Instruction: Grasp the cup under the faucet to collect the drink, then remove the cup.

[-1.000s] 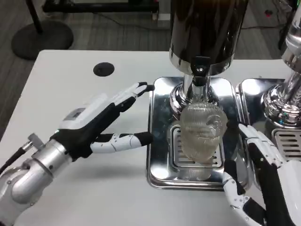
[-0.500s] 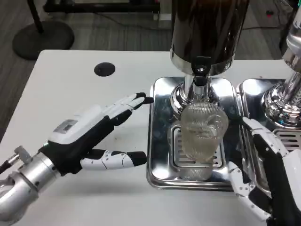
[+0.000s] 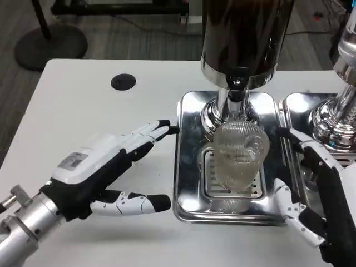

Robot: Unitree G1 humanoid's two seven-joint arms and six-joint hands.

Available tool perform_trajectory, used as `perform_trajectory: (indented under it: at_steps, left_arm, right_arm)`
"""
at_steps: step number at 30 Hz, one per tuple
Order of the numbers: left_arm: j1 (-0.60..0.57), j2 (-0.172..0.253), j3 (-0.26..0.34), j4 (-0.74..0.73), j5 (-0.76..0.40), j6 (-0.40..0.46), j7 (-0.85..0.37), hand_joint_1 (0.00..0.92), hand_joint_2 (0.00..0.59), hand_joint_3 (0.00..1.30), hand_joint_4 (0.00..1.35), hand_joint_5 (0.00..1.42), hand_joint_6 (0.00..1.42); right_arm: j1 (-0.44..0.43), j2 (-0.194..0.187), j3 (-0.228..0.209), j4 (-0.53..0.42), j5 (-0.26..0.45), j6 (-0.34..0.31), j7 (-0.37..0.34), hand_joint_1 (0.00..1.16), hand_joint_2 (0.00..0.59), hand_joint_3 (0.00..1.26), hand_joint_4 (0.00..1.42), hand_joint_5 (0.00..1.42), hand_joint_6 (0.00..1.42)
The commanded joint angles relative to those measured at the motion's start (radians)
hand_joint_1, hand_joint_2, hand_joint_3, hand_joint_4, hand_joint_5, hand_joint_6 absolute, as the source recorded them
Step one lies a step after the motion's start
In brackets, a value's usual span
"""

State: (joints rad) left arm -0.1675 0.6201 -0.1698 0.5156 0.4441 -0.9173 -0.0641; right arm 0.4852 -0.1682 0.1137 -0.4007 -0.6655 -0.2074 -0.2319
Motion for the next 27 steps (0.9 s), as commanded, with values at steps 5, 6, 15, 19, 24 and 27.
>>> perform_trajectory:
  at_steps: [5,6,15,19,24,27]
  left_arm:
    - [0.030,0.008,0.004,-0.040,0.019,0.030,0.001,0.000,0.081,0.09,0.00,0.03,0.11]
    - [0.030,0.008,0.003,-0.041,0.019,0.032,0.001,0.000,0.081,0.09,0.00,0.03,0.11]
    - [0.028,0.004,-0.003,-0.039,0.019,0.036,-0.001,0.000,0.081,0.09,0.00,0.03,0.11]
    - [0.021,0.001,-0.001,-0.034,-0.001,0.032,-0.008,0.000,0.082,0.09,0.00,0.02,0.11]
    - [-0.060,-0.015,0.015,-0.003,-0.182,0.007,-0.102,0.000,0.102,0.09,0.00,0.02,0.13]
    - [-0.135,-0.036,0.017,0.030,-0.318,0.031,-0.204,0.000,0.120,0.10,0.00,0.04,0.18]
  right_arm:
    - [-0.024,0.000,-0.014,-0.019,0.025,0.023,0.029,0.51,0.520,0.25,0.20,0.26,0.36]
    - [-0.025,0.000,-0.015,-0.019,0.026,0.023,0.030,0.51,0.520,0.25,0.20,0.26,0.36]
    - [-0.035,0.003,-0.016,-0.034,0.030,0.031,0.040,0.51,0.520,0.25,0.20,0.27,0.36]
    - [-0.031,0.000,-0.019,-0.037,0.031,0.036,0.045,0.51,0.520,0.25,0.21,0.27,0.36]
    - [-0.007,-0.003,-0.015,-0.026,0.032,0.028,0.043,0.51,0.520,0.25,0.21,0.27,0.36]
    - [-0.001,0.000,-0.007,-0.012,0.029,0.025,0.039,0.51,0.520,0.25,0.21,0.27,0.36]
